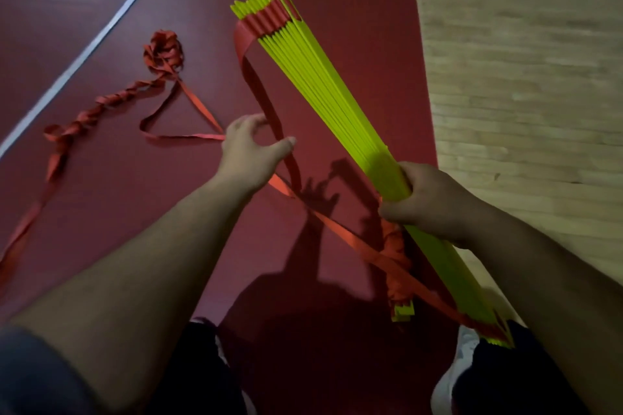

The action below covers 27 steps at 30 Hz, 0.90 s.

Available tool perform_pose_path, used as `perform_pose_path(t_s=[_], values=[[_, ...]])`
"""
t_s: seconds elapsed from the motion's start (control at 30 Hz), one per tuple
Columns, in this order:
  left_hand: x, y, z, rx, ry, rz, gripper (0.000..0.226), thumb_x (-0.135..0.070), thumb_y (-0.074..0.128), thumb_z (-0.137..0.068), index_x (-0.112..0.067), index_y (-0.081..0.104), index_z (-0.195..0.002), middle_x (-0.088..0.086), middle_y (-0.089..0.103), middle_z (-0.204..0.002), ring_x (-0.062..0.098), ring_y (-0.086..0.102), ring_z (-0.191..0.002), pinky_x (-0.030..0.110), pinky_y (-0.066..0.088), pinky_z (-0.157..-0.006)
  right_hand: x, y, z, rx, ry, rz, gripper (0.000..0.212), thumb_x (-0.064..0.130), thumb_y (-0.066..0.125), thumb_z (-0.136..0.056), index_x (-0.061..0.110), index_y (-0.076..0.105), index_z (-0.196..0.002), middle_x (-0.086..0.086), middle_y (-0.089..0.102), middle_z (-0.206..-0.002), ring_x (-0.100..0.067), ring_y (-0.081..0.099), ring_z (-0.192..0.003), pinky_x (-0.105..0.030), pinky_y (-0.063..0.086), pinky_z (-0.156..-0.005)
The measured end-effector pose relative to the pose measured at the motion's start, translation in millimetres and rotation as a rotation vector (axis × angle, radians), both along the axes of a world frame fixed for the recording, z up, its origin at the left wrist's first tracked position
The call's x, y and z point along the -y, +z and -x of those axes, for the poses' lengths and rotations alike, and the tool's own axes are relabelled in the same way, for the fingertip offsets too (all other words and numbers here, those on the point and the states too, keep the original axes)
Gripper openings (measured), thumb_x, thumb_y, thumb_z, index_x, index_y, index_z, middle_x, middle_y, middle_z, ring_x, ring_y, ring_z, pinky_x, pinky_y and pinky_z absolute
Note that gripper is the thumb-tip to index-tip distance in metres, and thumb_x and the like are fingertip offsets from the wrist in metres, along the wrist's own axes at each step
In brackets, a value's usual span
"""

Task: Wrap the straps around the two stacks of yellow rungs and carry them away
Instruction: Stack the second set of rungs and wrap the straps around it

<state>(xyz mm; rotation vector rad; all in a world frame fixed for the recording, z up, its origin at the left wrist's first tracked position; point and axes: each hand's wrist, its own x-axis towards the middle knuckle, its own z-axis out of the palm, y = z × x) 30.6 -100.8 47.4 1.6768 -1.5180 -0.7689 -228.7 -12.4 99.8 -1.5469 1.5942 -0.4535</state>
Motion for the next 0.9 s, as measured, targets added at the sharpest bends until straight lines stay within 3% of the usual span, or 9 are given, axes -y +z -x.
perform_pose_path(t_s=[0.1, 0.2, 0.3, 0.4, 0.5, 0.63, 0.7, 0.77, 0.9], values=[[-7.5, 8.0, 13.4, -0.201, -0.021, 0.006, 0.009, -0.022, 0.063, -0.095, -0.015, 0.067, -0.099, -0.009, 0.068, -0.092, 0.01, 0.062, -0.091, 0.031, 0.049, -0.086, -0.8, -1.9, -3.3, 0.039, 0.023, -0.012, 0.02, 0.005, 0.076, -0.074, 0.014, 0.064, -0.087, 0.001, 0.062, -0.064, -0.014, 0.058, -0.056, -0.035, 0.046, -0.058], [-20.4, 14.3, 24.4, -0.539, -0.15, -0.111, 0.006, -0.013, 0.051, -0.103, -0.013, 0.054, -0.099, 0.004, 0.073, -0.082, 0.031, 0.065, -0.084, 0.044, 0.051, -0.079, -2.6, 1.2, -3.3, 0.1, 0.019, -0.006, 0.021, 0.004, 0.076, -0.075, 0.014, 0.064, -0.09, 0.003, 0.061, -0.061, -0.012, 0.057, -0.053, -0.035, 0.045, -0.055], [-34.6, 6.4, 31.7, -0.419, -0.343, -0.172, 0.016, -0.012, 0.042, -0.107, -0.016, 0.055, -0.098, 0.001, 0.06, -0.062, 0.025, 0.056, -0.067, 0.034, 0.044, -0.067, 0.2, 7.8, 0.5, 0.209, -0.039, 0.033, 0.023, 0.0, 0.075, -0.076, 0.008, 0.065, -0.095, -0.008, 0.063, -0.07, -0.022, 0.06, -0.058, -0.044, 0.05, -0.059], [-49.8, -4.6, 45.8, -0.279, -0.447, -0.18, 0.017, -0.027, 0.05, -0.102, -0.013, 0.061, -0.1, -0.003, 0.046, -0.068, 0.008, 0.044, -0.06, 0.027, 0.038, -0.061, 3.0, 9.0, 6.2, 0.36, -0.132, 0.042, 0.027, -0.001, 0.075, -0.074, 0.015, 0.067, -0.094, -0.011, 0.061, -0.071, -0.026, 0.058, -0.057, -0.046, 0.049, -0.061], [-57.9, -2.1, 56.6, -0.211, -0.481, -0.155, 0.034, -0.044, 0.06, -0.085, -0.025, 0.053, -0.112, -0.01, 0.045, -0.072, 0.007, 0.045, -0.064, 0.029, 0.041, -0.066, 3.0, 10.9, 7.6, 0.492, -0.178, -0.002, 0.03, -0.009, 0.068, -0.081, 0.014, 0.066, -0.099, -0.011, 0.057, -0.071, -0.026, 0.052, -0.055, -0.043, 0.045, -0.061], [-71.0, 7.8, 72.0, -0.208, -0.427, 0.038, 0.084, -0.027, 0.065, -0.085, -0.019, 0.013, -0.151, -0.007, 0.051, -0.093, 0.009, 0.051, -0.068, 0.034, 0.049, -0.067, 4.5, 20.4, 11.8, 0.657, -0.236, -0.042, 0.032, -0.008, 0.064, -0.083, 0.012, 0.06, -0.108, -0.008, 0.05, -0.065, -0.02, 0.047, -0.051, -0.028, 0.047, -0.049], [-71.5, 16.1, 73.2, -0.221, -0.276, 0.21, 0.089, -0.017, 0.066, -0.09, -0.017, 0.006, -0.156, -0.023, 0.051, -0.118, -0.003, 0.056, -0.088, 0.025, 0.05, -0.082, 6.7, 21.8, 17.3, 0.701, -0.313, -0.034, 0.03, -0.004, 0.067, -0.082, 0.015, 0.061, -0.105, -0.008, 0.049, -0.066, -0.019, 0.046, -0.05, -0.028, 0.047, -0.049], [-67.4, 27.3, 66.6, -0.193, -0.244, 0.356, 0.079, -0.017, 0.065, -0.092, -0.021, 0.017, -0.154, -0.024, 0.04, -0.138, -0.002, 0.05, -0.11, 0.019, 0.046, -0.089, 9.4, 21.0, 20.8, 0.689, -0.377, -0.007, 0.027, -0.003, 0.066, -0.083, 0.016, 0.061, -0.103, -0.007, 0.049, -0.066, -0.019, 0.046, -0.049, -0.031, 0.046, -0.051], [-64.6, 24.6, 60.5, 0.135, -0.698, 0.277, 0.037, -0.047, 0.065, -0.083, -0.03, 0.068, -0.115, 0.003, 0.046, -0.123, 0.009, 0.048, -0.114, 0.017, 0.041, -0.095, 10.7, 16.2, 21.9, 0.67, -0.409, -0.007, 0.026, -0.002, 0.067, -0.081, 0.014, 0.061, -0.1, -0.008, 0.049, -0.067, -0.02, 0.045, -0.048, -0.031, 0.046, -0.051]])
